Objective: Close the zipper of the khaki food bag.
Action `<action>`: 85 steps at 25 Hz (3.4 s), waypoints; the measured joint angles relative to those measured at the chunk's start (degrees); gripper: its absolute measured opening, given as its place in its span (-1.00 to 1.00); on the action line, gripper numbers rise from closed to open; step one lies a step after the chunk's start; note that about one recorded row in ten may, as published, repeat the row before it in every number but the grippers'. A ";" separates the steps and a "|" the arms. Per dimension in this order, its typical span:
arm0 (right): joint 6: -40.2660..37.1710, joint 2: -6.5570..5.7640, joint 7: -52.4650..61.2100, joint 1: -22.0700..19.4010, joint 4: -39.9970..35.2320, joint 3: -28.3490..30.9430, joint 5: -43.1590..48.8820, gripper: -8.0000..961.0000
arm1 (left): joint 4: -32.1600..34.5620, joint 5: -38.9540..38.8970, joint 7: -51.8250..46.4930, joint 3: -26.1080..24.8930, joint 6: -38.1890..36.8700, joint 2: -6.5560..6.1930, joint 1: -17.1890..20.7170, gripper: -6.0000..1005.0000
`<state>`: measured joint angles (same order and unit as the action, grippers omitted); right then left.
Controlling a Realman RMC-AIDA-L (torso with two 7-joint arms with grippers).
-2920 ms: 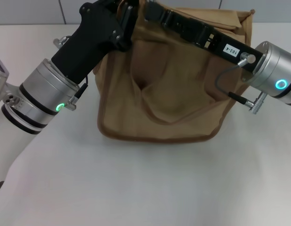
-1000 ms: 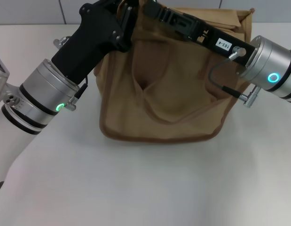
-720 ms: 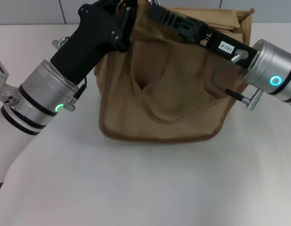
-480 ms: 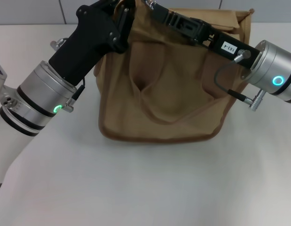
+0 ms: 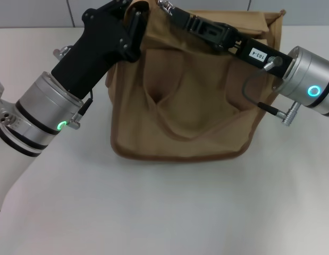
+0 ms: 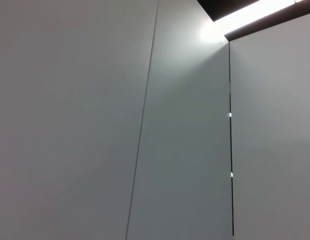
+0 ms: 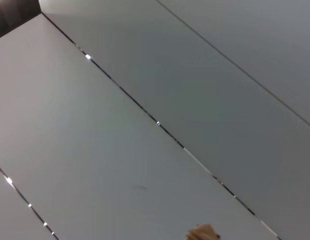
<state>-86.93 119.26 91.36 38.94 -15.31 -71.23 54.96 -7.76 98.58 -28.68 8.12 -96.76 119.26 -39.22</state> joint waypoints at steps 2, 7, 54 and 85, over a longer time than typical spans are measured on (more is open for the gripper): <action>0.07 -0.02 0.04 -0.67 -0.09 0.30 0.00 -0.98 | -0.06 0.02 -0.27 -0.27 -0.87 -0.04 0.46 -0.65; 0.18 -0.23 1.03 -1.86 -1.13 0.39 0.00 -0.98 | 0.03 -0.05 -0.08 -0.49 -1.48 -0.07 0.93 -0.65; -10.06 -0.48 -17.81 -18.49 -4.13 9.54 -0.34 -0.52 | 2.37 3.33 3.26 -4.55 1.14 -0.43 10.38 -0.63; -23.41 -0.10 -44.44 -20.27 -5.40 9.53 25.32 0.59 | 26.47 12.93 -9.74 18.49 -13.99 -1.39 24.79 0.60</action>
<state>-110.34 119.17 46.92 18.67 -20.71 -61.70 80.28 18.71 111.52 -38.42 26.60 -110.75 117.87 -14.43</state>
